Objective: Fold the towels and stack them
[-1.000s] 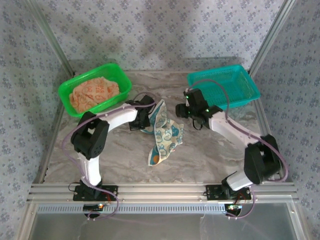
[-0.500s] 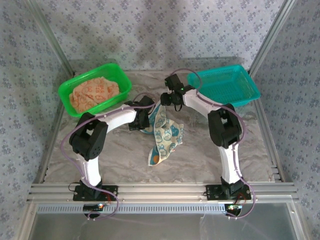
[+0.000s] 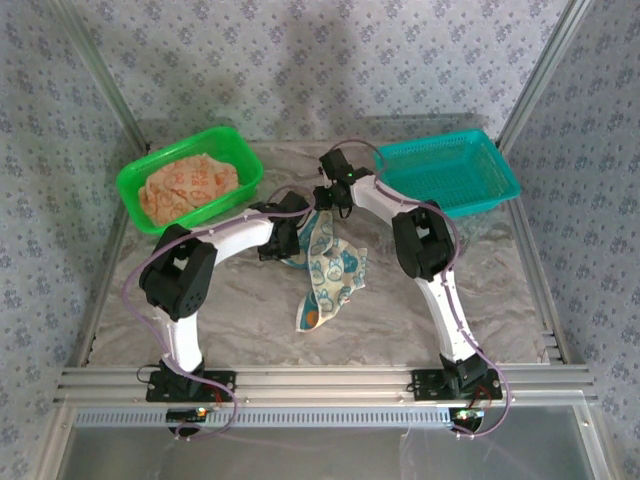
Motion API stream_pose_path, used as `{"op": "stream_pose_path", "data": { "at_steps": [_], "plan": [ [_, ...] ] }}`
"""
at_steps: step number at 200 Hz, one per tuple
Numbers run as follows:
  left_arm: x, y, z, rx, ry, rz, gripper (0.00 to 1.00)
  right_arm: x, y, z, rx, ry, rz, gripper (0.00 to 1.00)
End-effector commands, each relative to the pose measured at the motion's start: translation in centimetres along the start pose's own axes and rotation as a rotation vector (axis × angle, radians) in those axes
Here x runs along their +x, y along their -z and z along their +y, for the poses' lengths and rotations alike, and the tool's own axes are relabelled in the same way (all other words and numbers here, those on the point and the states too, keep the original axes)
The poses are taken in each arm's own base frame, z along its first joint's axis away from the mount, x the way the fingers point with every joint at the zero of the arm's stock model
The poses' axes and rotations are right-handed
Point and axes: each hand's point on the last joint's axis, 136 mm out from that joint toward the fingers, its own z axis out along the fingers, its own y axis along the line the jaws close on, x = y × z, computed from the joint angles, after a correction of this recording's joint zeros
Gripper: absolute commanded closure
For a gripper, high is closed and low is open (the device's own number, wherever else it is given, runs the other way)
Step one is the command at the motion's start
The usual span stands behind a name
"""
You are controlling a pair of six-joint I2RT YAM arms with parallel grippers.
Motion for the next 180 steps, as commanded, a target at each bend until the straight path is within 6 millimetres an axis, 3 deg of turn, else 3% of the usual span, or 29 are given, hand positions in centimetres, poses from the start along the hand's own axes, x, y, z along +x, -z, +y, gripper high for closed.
{"op": "stream_pose_path", "data": {
  "at_steps": [1,69,99,103,131,151,180],
  "plan": [
    [-0.2,0.2,-0.5,0.010,-0.015,0.004,1.00,-0.4,-0.6,-1.0,0.003,0.005,0.012,0.55],
    [0.0,0.0,-0.5,0.005,-0.014,0.013,1.00,-0.2,-2.0,-0.6,-0.038,0.031,0.037,0.67],
    [-0.1,0.0,-0.4,0.001,-0.014,0.013,1.00,0.0,-1.9,-0.3,-0.055,0.040,0.053,1.00],
    [-0.1,0.0,-0.4,-0.001,-0.015,0.012,1.00,0.0,-1.7,-0.2,-0.059,0.039,0.054,1.00],
    [-0.4,0.6,0.1,-0.022,-0.023,0.007,1.00,-1.2,0.5,0.4,-0.083,0.037,0.017,1.00],
    [-1.3,1.7,0.3,-0.030,-0.023,-0.015,1.00,-2.6,3.1,0.8,-0.096,0.034,-0.044,1.00],
    [-4.4,5.9,1.1,-0.047,-0.032,-0.100,1.00,-5.4,8.3,1.1,-0.109,0.020,-0.176,1.00]
  ]
}}
